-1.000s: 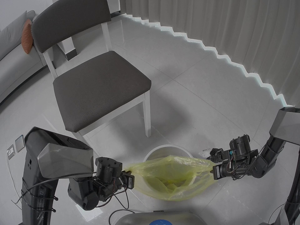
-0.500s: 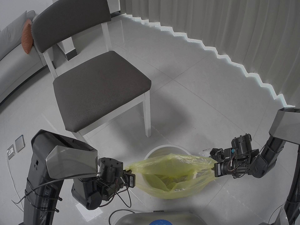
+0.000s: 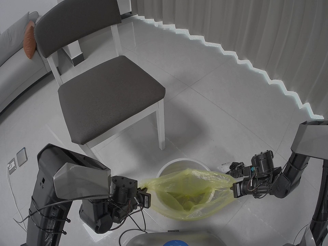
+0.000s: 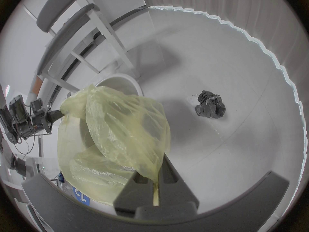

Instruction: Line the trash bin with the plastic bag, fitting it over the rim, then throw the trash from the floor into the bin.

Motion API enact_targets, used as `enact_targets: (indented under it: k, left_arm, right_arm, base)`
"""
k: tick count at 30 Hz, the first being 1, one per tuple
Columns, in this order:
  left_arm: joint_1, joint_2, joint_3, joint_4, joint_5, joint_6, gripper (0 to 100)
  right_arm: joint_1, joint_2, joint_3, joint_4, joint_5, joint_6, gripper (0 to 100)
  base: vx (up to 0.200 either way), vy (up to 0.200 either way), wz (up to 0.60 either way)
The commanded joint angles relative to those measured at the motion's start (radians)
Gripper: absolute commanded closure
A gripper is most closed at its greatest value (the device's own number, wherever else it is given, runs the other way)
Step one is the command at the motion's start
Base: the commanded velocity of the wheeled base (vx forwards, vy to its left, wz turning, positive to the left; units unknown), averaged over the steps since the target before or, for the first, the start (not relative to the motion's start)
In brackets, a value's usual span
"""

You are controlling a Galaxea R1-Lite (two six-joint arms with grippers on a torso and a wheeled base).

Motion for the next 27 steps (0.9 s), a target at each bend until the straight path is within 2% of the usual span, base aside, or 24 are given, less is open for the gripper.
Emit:
enact_targets:
  k: [1, 4, 5, 7, 15, 22, 27]
  left_arm:
    - [-0.002, 0.003, 0.001, -0.011, 0.002, 0.001, 100]
    - [-0.005, 0.003, 0.003, -0.028, 0.002, 0.003, 100]
    - [-0.005, 0.003, 0.003, -0.028, 0.002, 0.003, 100]
    - [-0.009, -0.006, 0.015, -0.049, 0.003, 0.006, 100]
    - [-0.02, 0.008, 0.02, -0.068, 0.003, 0.024, 100]
    - [-0.029, 0.029, 0.007, -0.069, 0.005, 0.023, 100]
    - [-0.039, 0.068, 0.001, -0.106, 0.017, 0.026, 100]
  right_arm:
    - [-0.01, 0.005, 0.007, -0.018, -0.001, -0.001, 100]
    - [-0.016, 0.0, 0.031, -0.024, 0.001, -0.027, 100]
    - [-0.016, 0.0, 0.031, -0.024, 0.001, -0.027, 0]
    - [-0.034, -0.006, 0.05, -0.028, 0.002, -0.089, 0]
    - [-0.065, -0.076, 0.064, -0.044, 0.013, -0.093, 0]
    - [-0.057, -0.138, 0.08, -0.035, 0.013, -0.096, 0]
    - [-0.044, -0.107, 0.09, -0.036, 0.011, -0.101, 0]
  base:
    - [0.0, 0.0, 0.0]
    - [0.0, 0.0, 0.0]
    - [0.0, 0.0, 0.0]
    - [0.0, 0.0, 0.0]
    - [0.0, 0.0, 0.0]
    - [0.0, 0.0, 0.0]
    - [0.0, 0.0, 0.0]
